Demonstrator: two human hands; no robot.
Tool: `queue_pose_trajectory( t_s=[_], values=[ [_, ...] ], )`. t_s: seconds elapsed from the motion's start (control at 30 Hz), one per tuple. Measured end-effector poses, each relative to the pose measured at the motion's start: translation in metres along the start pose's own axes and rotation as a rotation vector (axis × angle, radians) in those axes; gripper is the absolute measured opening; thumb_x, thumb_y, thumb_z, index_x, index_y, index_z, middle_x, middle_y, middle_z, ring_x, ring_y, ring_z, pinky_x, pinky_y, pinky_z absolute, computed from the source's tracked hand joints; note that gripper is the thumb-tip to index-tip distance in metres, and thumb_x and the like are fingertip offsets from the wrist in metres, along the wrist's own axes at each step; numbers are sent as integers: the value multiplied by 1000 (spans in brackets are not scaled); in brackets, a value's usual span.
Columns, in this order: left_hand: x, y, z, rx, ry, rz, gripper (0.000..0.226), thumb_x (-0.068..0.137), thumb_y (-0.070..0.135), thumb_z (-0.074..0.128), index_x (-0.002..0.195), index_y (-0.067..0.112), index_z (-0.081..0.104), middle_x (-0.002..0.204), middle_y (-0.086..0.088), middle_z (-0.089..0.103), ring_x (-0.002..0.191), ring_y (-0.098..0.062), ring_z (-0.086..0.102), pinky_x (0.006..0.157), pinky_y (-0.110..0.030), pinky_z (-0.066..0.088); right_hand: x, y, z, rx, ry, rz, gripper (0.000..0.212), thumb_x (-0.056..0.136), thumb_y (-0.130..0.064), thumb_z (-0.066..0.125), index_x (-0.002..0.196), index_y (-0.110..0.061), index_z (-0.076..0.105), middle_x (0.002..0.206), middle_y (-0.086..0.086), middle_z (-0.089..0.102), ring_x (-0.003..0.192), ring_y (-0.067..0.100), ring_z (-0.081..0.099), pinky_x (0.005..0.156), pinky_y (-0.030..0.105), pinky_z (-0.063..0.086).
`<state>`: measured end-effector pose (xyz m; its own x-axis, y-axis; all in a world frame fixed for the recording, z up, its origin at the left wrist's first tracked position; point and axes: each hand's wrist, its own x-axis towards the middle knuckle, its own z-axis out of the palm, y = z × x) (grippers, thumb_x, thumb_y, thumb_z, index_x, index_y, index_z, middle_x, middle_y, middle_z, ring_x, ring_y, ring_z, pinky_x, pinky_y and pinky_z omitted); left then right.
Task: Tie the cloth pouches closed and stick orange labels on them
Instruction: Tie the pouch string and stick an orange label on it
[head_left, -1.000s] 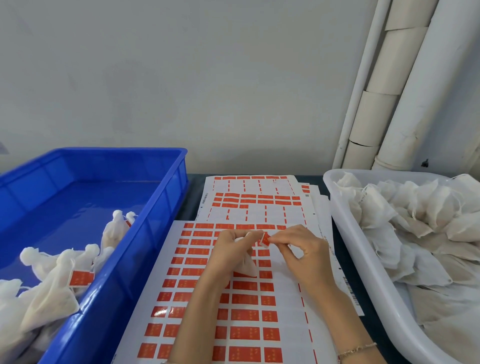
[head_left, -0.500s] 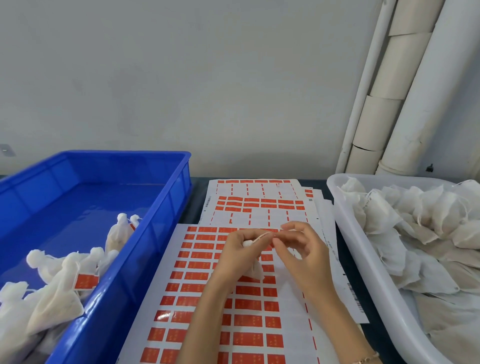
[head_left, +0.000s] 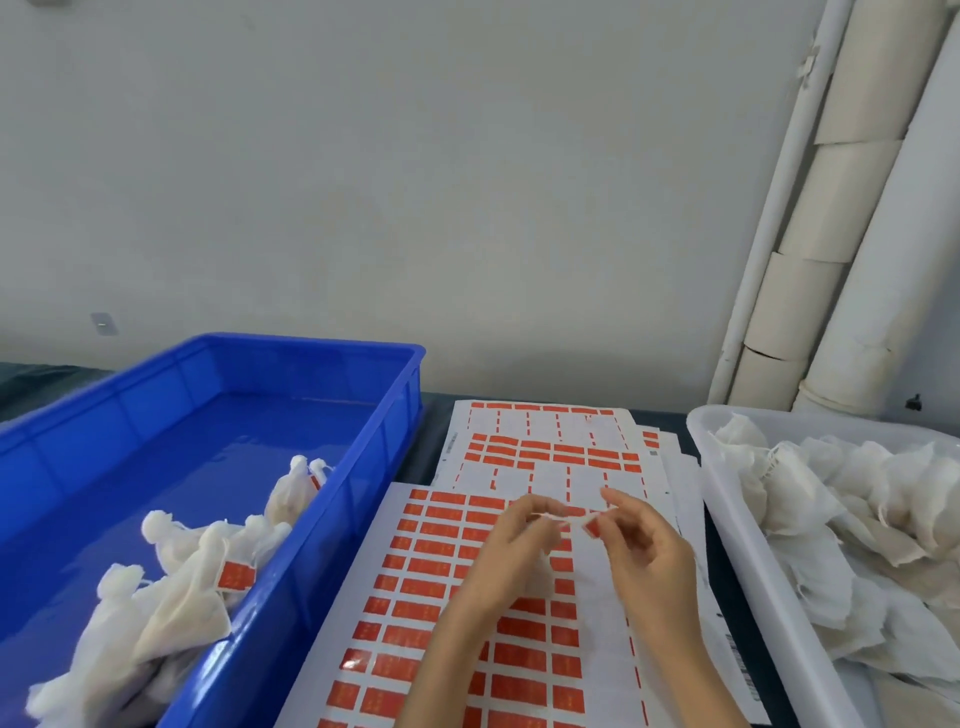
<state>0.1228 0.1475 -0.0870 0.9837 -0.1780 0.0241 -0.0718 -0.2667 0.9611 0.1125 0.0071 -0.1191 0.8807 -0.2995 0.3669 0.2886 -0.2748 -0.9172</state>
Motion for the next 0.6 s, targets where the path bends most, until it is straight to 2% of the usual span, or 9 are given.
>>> queue_pose_trajectory(
  t_s=[0.07,0.13,0.27,0.37,0.47,0.53,0.6],
  values=[
    [-9,8,-2,49,-66,-83,20,95,14,45,99,33,53,123,10,52,100,-4,51,69,-12,40,-1,-1,1,-30,10,-23,22,89,-17,64,102,-34,63,103,-12,67,91,4,65,77,13,49],
    [-27,16,-7,76,-97,-66,19,99,19,38,104,34,48,121,10,50,104,-7,50,69,-12,39,-4,-8,4,-38,-8,-51,21,90,-15,62,96,-35,62,102,-12,66,94,7,63,80,18,50],
    [-68,40,-29,220,45,-5,19,99,23,47,113,35,47,111,13,56,91,-3,58,65,-8,47,-11,-34,12,111,-85,-21,14,91,-17,60,90,-31,64,89,-22,68,85,8,67,73,15,50],
    [-97,63,-59,290,205,188,19,93,21,59,109,30,56,101,15,62,87,0,62,74,-9,52,-23,-68,24,211,-251,-81,9,86,-21,63,94,-25,65,89,-20,71,86,4,69,70,17,57],
    [-120,82,-94,376,287,314,17,87,19,66,102,28,67,98,12,67,90,-2,64,83,-18,54,-37,-112,44,265,-482,-237,27,76,-30,69,102,-30,66,95,-21,71,91,3,69,67,9,51],
    [-130,93,-120,424,326,332,19,86,16,67,96,32,70,92,17,68,87,4,62,78,-10,51,-42,-141,61,230,-595,-298,30,75,-35,70,105,-34,65,95,-22,70,90,4,69,68,10,51],
    [-134,102,-146,483,378,337,23,82,13,68,88,35,72,79,22,67,78,7,58,67,-4,44,-40,-163,81,148,-648,-355,29,77,-37,73,105,-34,67,91,-19,71,87,6,69,70,13,53]
  ],
)
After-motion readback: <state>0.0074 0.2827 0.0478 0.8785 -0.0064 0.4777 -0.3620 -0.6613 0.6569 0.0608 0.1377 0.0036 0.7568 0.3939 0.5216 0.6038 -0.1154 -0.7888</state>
